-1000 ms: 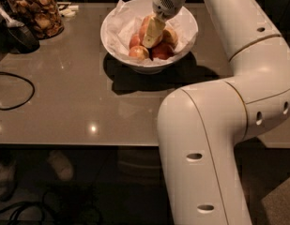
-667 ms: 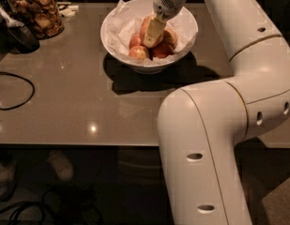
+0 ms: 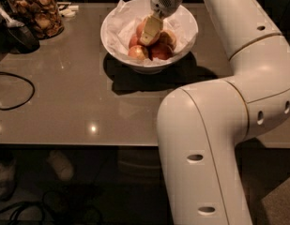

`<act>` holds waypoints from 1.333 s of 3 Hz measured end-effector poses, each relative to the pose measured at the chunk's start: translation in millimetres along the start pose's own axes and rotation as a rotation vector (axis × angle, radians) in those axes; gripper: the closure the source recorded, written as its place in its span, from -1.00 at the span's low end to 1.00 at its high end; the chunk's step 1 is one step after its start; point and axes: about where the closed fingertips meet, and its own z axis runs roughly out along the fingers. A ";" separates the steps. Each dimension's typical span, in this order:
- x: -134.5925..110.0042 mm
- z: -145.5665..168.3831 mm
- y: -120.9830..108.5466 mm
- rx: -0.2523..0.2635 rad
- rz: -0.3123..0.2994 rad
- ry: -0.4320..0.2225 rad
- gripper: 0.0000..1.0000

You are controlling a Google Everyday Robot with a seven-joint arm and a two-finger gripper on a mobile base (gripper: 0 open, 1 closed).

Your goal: Pick apple from white bowl

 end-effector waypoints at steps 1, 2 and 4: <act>-13.3 -32.1 7.6 0.041 -0.044 -0.050 1.00; -24.1 -74.5 26.2 0.073 -0.093 -0.108 1.00; -42.1 -150.0 73.9 0.132 -0.195 -0.198 1.00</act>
Offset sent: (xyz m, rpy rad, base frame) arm -0.1025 -0.0068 0.1153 0.0958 -0.1915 0.1126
